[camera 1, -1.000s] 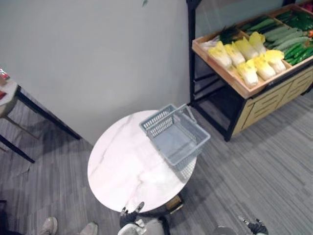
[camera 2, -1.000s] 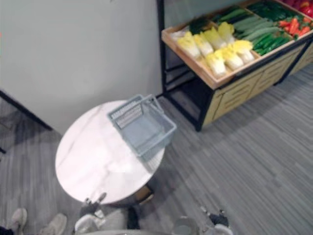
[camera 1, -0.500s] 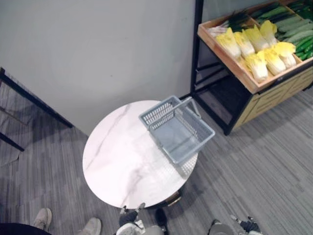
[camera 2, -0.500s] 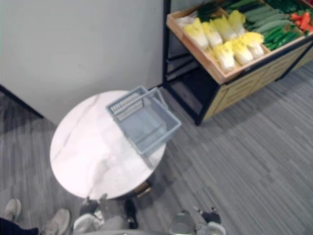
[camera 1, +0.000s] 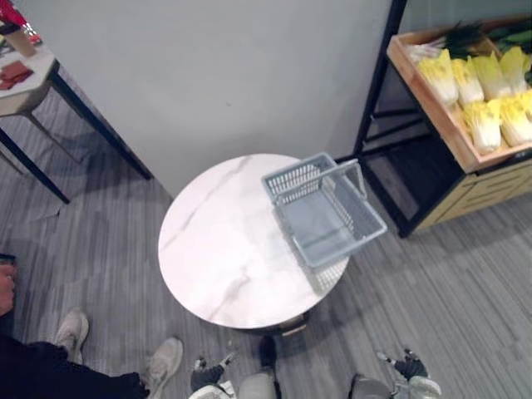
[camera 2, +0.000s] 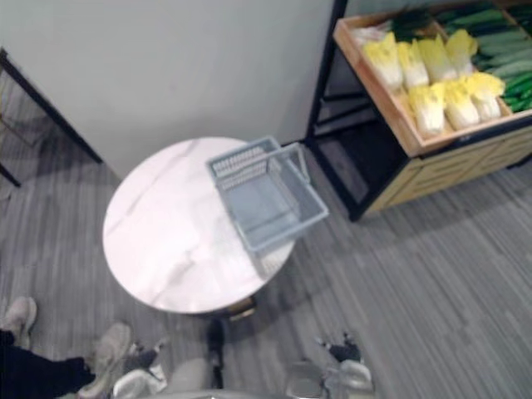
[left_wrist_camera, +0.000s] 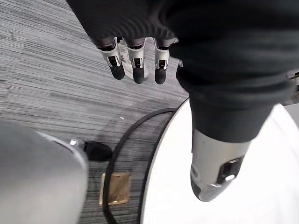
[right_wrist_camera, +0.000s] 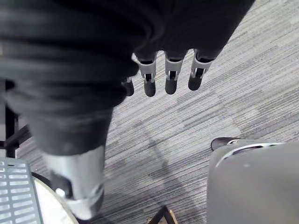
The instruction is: Pick vegetable in the basket
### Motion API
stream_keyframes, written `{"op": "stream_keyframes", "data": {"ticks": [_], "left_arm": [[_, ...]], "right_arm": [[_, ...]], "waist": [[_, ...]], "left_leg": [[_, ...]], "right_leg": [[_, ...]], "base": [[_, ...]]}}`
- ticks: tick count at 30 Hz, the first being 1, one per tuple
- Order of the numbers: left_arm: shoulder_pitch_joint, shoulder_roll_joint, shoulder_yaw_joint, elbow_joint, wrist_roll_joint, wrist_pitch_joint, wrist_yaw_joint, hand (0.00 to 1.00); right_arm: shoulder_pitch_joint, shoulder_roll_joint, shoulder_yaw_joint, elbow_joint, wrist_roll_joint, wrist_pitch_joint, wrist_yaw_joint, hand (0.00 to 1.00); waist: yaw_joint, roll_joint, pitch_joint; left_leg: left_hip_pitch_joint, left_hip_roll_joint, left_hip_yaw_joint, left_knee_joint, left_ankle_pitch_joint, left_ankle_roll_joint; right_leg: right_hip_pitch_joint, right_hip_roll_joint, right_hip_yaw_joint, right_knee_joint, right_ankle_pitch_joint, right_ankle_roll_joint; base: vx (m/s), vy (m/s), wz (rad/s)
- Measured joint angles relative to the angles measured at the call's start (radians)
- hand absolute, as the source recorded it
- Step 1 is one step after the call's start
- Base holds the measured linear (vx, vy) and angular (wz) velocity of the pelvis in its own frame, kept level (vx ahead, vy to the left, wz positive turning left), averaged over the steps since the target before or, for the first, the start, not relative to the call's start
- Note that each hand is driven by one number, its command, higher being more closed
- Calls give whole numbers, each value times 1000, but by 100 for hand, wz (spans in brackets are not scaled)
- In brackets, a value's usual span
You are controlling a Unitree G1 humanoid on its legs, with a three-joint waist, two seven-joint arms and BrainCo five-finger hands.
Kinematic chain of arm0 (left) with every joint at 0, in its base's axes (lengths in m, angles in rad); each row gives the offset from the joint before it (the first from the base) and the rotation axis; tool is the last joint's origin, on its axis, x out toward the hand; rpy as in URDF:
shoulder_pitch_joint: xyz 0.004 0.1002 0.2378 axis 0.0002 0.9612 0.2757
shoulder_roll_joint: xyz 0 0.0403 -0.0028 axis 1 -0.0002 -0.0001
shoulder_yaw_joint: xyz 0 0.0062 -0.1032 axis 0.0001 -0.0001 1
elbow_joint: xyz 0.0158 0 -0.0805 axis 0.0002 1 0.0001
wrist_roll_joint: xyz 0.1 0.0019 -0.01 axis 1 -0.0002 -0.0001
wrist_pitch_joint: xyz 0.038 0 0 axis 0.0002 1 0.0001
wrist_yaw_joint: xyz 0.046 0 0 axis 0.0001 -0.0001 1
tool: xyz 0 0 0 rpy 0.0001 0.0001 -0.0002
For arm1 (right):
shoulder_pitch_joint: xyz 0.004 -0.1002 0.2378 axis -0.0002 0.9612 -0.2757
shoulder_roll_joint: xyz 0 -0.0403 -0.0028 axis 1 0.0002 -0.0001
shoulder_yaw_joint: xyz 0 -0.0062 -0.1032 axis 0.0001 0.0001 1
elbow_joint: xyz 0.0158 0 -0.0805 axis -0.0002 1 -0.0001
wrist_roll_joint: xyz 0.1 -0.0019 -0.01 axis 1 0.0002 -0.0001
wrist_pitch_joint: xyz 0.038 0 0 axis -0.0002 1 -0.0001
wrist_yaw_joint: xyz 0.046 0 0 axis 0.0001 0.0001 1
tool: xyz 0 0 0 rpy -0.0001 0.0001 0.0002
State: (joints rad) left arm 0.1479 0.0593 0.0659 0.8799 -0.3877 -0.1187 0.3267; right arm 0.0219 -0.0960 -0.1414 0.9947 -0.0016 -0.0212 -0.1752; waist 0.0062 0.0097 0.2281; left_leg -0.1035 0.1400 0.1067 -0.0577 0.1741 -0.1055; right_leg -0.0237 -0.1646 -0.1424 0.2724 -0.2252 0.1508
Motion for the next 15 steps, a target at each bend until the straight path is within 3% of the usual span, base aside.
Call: {"op": "stream_keyframes", "data": {"ticks": [3, 4, 6, 7, 8, 11, 12, 15], "left_arm": [[-2, 0, -14, 0, -3, 1, -9, 0], [-8, 3, -21, -1, -3, 1, -17, 0], [-20, 0, -19, -2, 1, 12, -28, 0], [-11, -3, -25, -1, 4, 18, -29, 0], [-11, -16, -31, -1, 12, 20, -36, 0], [-26, -16, -45, 0, 17, 28, -57, 0], [-32, -6, -49, -1, 17, 33, -57, 0], [-33, 21, -51, 19, 18, 36, -52, 0]], "right_arm": [[-9, -24, -1, -1, 0, -1, 5, 0], [-14, -35, -1, -3, 0, -2, 6, 0], [-15, -58, -7, 2, -4, 0, 6, 0], [-6, -71, -9, -3, -18, 1, 7, 0], [1, -78, -8, -7, -28, 2, 6, 0], [11, -67, -13, -7, -39, 13, 6, 0], [10, -51, -20, -8, -39, 14, 5, 0], [9, -30, -33, -7, -39, 15, -4, 0]], "waist": [[-1, 5, 2], [-7, -2, 7], [-3, -10, 16], [-19, 0, 14], [-33, 21, 14], [-32, 51, 5], [-31, 37, 9], [-30, 4, 11]], "left_leg": [[-16, 4, -58, -5, 101, -59], [-21, -4, -64, -34, 158, -102], [-37, -30, 19, 159, 3, -44], [-21, -41, 57, 244, -91, -27], [9, -44, 71, 228, -138, -32], [43, -45, 66, 65, -126, 1], [43, -51, 55, 33, -105, 21], [59, -71, 44, -35, -62, 36]], "right_leg": [[-3, 11, -30, 20, -9, -31], [-12, -12, -53, 14, 2, -52], [-17, -58, -56, 11, 15, -49], [-9, -77, -64, 1, 22, -38], [-4, -77, -80, -15, 35, -30], [-19, -58, -105, -45, 67, -12], [-21, -58, -116, -63, 84, -10], [-3, -58, -130, -115, 118, 6]], "base": [[-77, -156, 27], [-123, -92, 19], [-70, -20, 18], [-12, 30, 36], [-8, 66, 36], [-9, 137, 33], [-32, 85, 28], [-53, 98, 20]]}}
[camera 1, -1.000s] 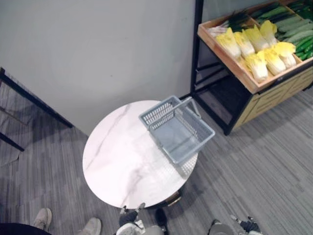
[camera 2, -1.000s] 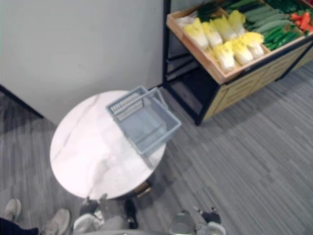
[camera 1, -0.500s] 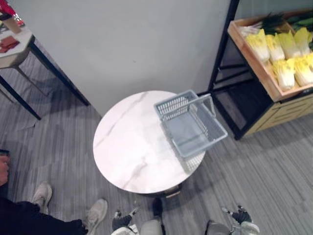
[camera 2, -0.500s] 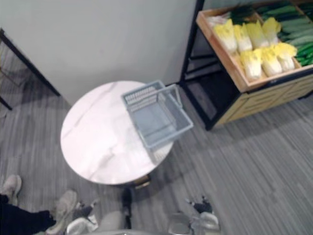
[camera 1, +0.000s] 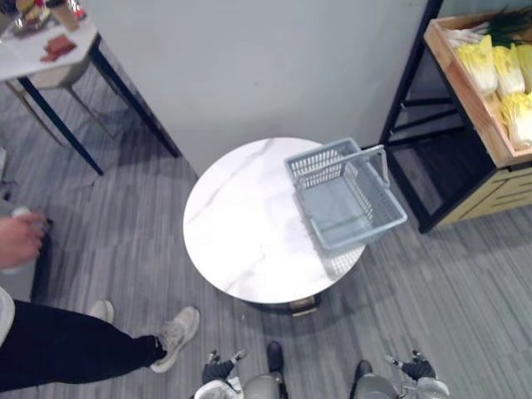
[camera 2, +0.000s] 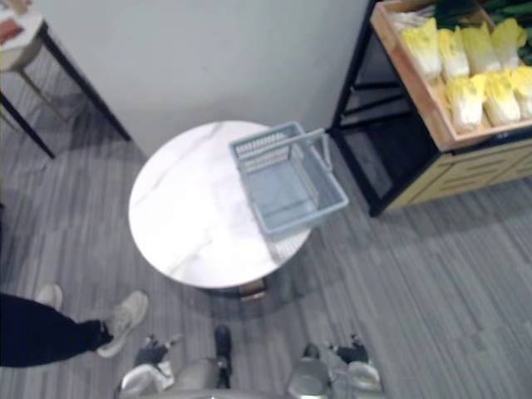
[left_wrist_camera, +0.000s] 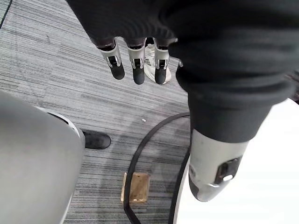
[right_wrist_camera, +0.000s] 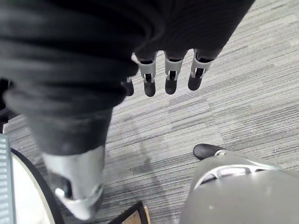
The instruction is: Pick vegetable in the basket
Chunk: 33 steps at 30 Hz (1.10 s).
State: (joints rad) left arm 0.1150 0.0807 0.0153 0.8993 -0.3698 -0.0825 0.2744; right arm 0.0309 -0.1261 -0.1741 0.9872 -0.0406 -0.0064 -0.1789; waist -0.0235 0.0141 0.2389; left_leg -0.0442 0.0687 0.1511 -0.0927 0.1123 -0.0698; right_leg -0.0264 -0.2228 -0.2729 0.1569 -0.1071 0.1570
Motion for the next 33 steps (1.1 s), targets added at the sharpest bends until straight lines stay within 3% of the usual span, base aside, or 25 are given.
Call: {"op": "stream_keyframes", "data": {"ticks": [5, 8, 13, 16, 19, 23, 26, 29, 33], "left_arm": [[-7, 13, 44, 58, 5, 5, 35, 0], [-9, 33, 91, 102, 35, 9, 70, 0], [-13, 51, 195, 129, 81, 28, 132, 0], [-13, 50, 228, 135, 109, 39, 156, 0], [-13, 47, 230, 134, 134, 48, 156, 0], [-14, 41, 227, 135, 158, 48, 156, 0], [-11, 34, 217, 140, 160, 49, 156, 0], [-9, 32, 192, 139, 160, 49, 156, 0], [1, 13, 170, 139, 157, 49, 154, 0]], "right_arm": [[-12, 9, -15, -71, 0, 6, -45, 0], [-5, 13, -18, -265, -3, 11, -81, 0], [60, 13, -66, -696, -116, 0, -183, 0], [78, 13, -79, -832, -160, -15, -210, 0], [59, -2, -59, -920, -241, -19, -222, 0], [-39, -98, 59, -928, -306, -19, -223, 0], [-222, -188, 208, -813, -336, -19, -204, 0], [-361, -240, 286, -693, -358, -18, -178, 0], [-510, -320, 300, -569, -395, 15, -161, 0]], "waist": [[-1, -5, 1], [-3, -11, 4], [-6, -41, -2], [-8, -58, -10], [-7, -60, -12], [-4, -59, -11], [11, -59, -11], [47, -58, -10], [56, -41, 6]], "left_leg": [[16, -14, 36, -9, 2, 5], [13, -3, 90, -10, -8, 6], [20, 2, 146, -10, -24, 9], [21, 5, 151, -9, -25, 9], [31, 8, 157, -8, -25, 9], [30, 11, 139, -7, -25, 8], [30, 10, 129, -9, -21, 8], [29, 1, 98, -10, -17, 14], [34, -2, 25, -11, -18, 14]], "right_leg": [[-2, -10, 42, -18, 16, 6], [-29, 6, 103, -33, 30, 10], [-51, 19, 175, -53, 48, 8], [-49, 24, 181, -60, 64, 9], [-34, 29, 183, -75, 74, 6], [-22, 33, 166, -83, 74, 6], [-16, 33, 153, -82, 74, 6], [-2, 27, 126, -76, 73, 6], [-54, 1, 97, 129, 67, 3]], "base": [[-95, 44, -21], [-68, 6, -52], [-6, 8, -33], [60, 3, -12], [77, -6, -7], [23, -7, 9], [-42, -4, 13], [-40, 6, 28], [-46, 21, 51]]}}
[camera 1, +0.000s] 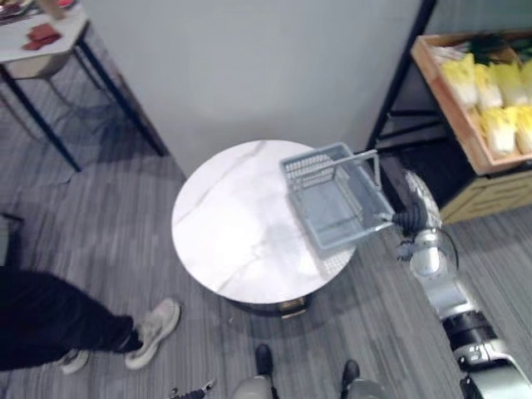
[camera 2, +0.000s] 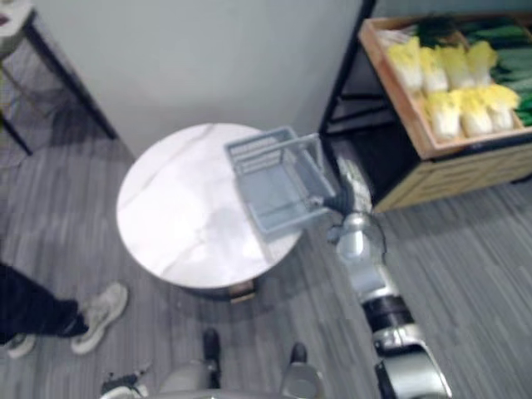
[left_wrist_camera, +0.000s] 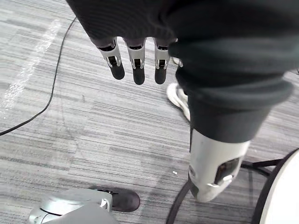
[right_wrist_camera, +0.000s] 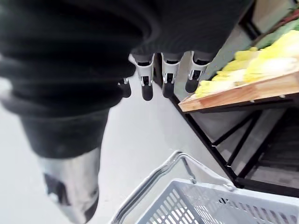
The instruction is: Pick vegetable in the basket
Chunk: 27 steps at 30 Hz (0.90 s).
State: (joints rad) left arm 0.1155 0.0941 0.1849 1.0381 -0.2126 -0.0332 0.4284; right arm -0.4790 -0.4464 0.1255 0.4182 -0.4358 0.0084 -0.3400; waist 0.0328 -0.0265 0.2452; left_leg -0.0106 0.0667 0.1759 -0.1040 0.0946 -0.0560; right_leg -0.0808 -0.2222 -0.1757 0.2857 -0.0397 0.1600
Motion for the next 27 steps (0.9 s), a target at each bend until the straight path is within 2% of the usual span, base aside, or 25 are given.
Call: {"op": "stream_keyframes", "data": {"ticks": [2, 3, 5, 6, 7, 8, 9, 11, 12, 13, 16, 18, 19, 21, 22, 24, 27], "left_arm": [[19, 8, -3, 1, 0, 0, -1, 0], [26, 17, -3, -1, 0, 0, -2, 0], [32, 34, 10, -1, 0, 0, -2, 0], [30, 44, 28, -1, -1, 0, 0, 0], [28, 46, 33, -1, -2, 0, 0, 0], [18, 46, 47, -1, -3, 0, 0, 0], [13, 45, 49, -1, -3, 0, 0, 0], [3, 54, 56, -1, -5, 1, 0, 0], [-1, 50, 57, 0, -5, 2, 0, 0], [-4, 21, 55, -3, -7, 2, -1, 0], [24, -15, 55, 3, -14, 14, -1, 0], [23, -13, 55, 7, -22, 15, -1, 0], [11, -12, 56, 7, -22, 13, -1, 0], [3, -20, 54, -2, -21, 12, -2, 0], [3, -30, 54, -8, -21, 6, -2, 0], [3, -40, 54, -10, -21, 0, -2, 0], [4, -51, 54, -5, -21, 0, -1, 0]], "right_arm": [[-89, -47, -1, 50, 0, 16, -2, 0], [-123, -58, -1, 59, 0, 15, -6, 0], [-190, -67, -2, 67, 0, 15, -18, 0], [-235, -68, -2, 69, 0, 15, -21, 0], [-256, -70, -2, 70, 0, 15, -22, 0], [-297, -87, -2, 69, 0, 14, -25, 0], [-309, -94, -2, 69, 0, 15, -26, 0], [-326, -106, -2, 68, 0, 16, -28, 0], [-328, -112, -2, 67, 0, 17, -27, 0], [-328, -132, -1, 65, 0, 19, -25, 0], [-323, -147, 8, 62, 0, 39, -14, 0], [-322, -169, 39, 61, -3, 47, -5, 0], [-323, -175, 60, 62, -25, 47, 2, 0], [-329, -170, 119, 62, -39, 44, 19, 0], [-339, -166, 160, 67, -41, 34, 28, 0], [-346, -157, 178, 68, -46, 17, 39, 0], [-349, -147, 178, 92, -48, 12, 44, 0]], "waist": [[2, -6, 8], [3, -5, 11], [4, -12, 23], [9, -19, 25], [9, -19, 26], [9, -18, 28], [9, -18, 31], [9, -32, 37], [7, -37, 40], [3, 6, 46], [-1, 64, 40], [-4, 59, 43], [-3, 45, 52], [2, 43, 54], [8, 50, 57], [12, 65, 57], [9, 89, 53]], "left_leg": [[20, 0, -29, 0, -5, 7], [23, 3, -47, 0, -6, 10], [20, 16, -56, 1, -7, 10], [9, 24, -57, 1, -7, 10], [1, 27, -59, 1, -7, 10], [-21, 25, -76, 1, -7, 11], [-27, 24, -78, 1, -7, 11], [-41, 8, -84, 1, -3, 6], [-39, 6, -94, 0, 7, -9], [-45, 28, -114, 0, 13, -22], [-58, 87, -113, 8, 31, -48], [-86, 90, -106, 85, 37, -63], [-122, 80, -106, 170, 37, -63], [-159, 70, -112, 268, 37, -62], [-164, 69, -114, 299, 37, -62], [-161, 73, -109, 283, 43, -55], [-138, 84, -92, 142, 57, -35]], "right_leg": [[-101, -8, 60, 244, 41, -84], [-133, 1, 98, 295, 60, -100], [-153, 30, 152, 304, 36, -102], [-162, 48, 156, 265, -3, -100], [-161, 53, 153, 227, -14, -98], [-156, 52, 147, 119, -15, -98], [-151, 50, 147, 77, -12, -94], [-113, 25, 145, -43, -9, -89], [-102, 20, 136, -54, -9, -37], [-99, 38, 95, -49, -25, -30], [-94, 89, 51, -58, -41, -56], [-84, 90, 35, -51, -54, -76], [-68, 79, 21, -48, -54, -75], [-38, 66, 10, -45, -53, -80], [-23, 62, 3, -47, -58, -84], [-18, 63, -10, -55, -64, -91], [-63, 80, -24, -47, -74, -91]], "base": [[-62, 48, 48], [-60, -6, 42], [-47, -49, 29], [-33, -70, 16], [-28, -123, 35], [1, -152, 39], [24, -162, 52], [65, -203, 55], [87, -282, 55], [79, -242, 36], [92, -189, 15], [127, -107, 20], [113, -92, 32], [123, -99, 32], [100, -70, 22], [26, -26, 20], [-14, 12, 14]]}}
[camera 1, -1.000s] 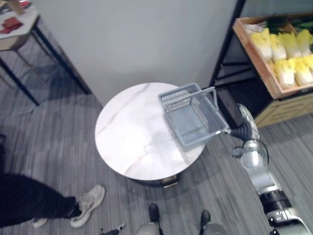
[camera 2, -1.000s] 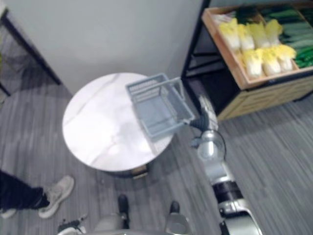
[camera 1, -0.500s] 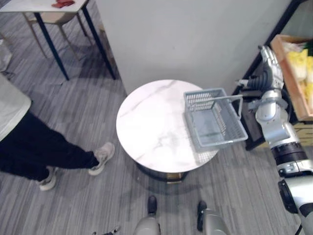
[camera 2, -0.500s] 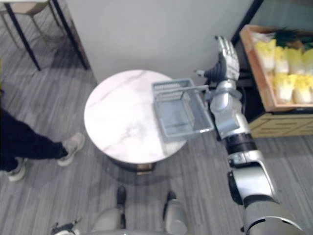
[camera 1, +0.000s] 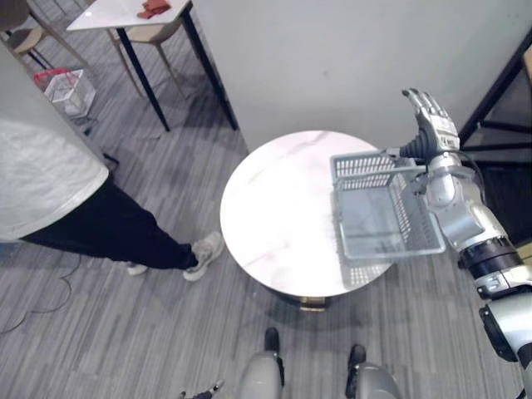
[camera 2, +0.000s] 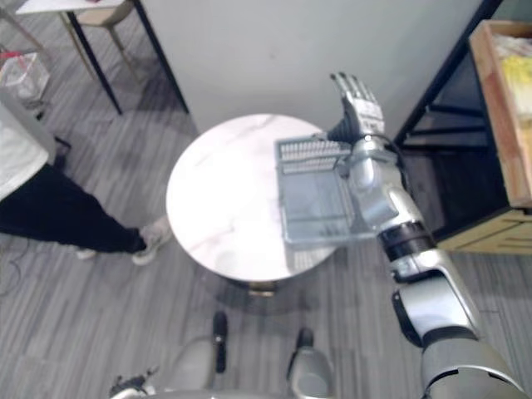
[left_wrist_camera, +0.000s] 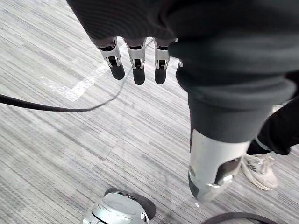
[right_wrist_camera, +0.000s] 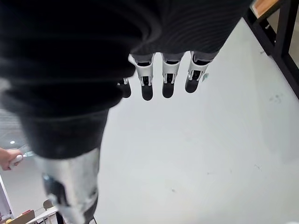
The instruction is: Pick vegetable in the basket
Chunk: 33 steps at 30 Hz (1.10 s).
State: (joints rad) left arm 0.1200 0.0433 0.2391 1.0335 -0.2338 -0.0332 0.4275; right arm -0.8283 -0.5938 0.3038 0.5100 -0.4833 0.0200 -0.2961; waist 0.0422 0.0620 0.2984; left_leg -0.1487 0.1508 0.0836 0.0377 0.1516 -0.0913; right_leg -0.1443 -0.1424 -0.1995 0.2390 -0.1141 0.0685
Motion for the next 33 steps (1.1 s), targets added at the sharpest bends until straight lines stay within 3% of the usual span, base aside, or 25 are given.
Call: {"op": "stream_keyframes", "data": {"ticks": [3, 8, 13, 19, 33], "left_arm": [[-8, -1, -8, 1, 0, 1, 0, 0], [-9, 4, -39, -3, 1, -5, 0, 0], [-11, 5, -55, 4, 3, -8, 1, 0], [-11, 5, -55, 4, 3, -10, 1, 0], [-23, 9, -77, 4, 2, -11, 0, 0]], "right_arm": [[1, 11, 1, 95, -9, 4, 12, 0], [7, 43, 4, 192, -37, 14, 40, 0], [0, 42, -29, 275, -70, 34, 44, 0], [-82, 30, -71, 301, -106, 42, 30, 0], [-174, 13, -100, 331, -113, 45, 17, 0]], "waist": [[0, 3, 3], [-2, 7, 5], [2, 9, 23], [-1, 7, 55], [-1, 8, 55]], "left_leg": [[9, 10, 19, -83, -7, -10], [23, -39, 55, -133, -6, -4], [-12, -59, 66, -133, -3, 4], [-27, -68, 49, -133, -1, 7], [-39, -32, 47, -140, 3, 7]], "right_leg": [[-45, 6, 9, 12, 9, 14], [-53, -30, 45, -43, 48, 59], [-61, -40, 46, -101, 88, 76], [-61, -40, 37, -125, 105, 75], [-61, -6, 40, -154, 125, 55]], "base": [[0, 79, -8], [7, 124, -15], [12, 45, -2], [30, 9, 3], [-6, -5, -1]]}}
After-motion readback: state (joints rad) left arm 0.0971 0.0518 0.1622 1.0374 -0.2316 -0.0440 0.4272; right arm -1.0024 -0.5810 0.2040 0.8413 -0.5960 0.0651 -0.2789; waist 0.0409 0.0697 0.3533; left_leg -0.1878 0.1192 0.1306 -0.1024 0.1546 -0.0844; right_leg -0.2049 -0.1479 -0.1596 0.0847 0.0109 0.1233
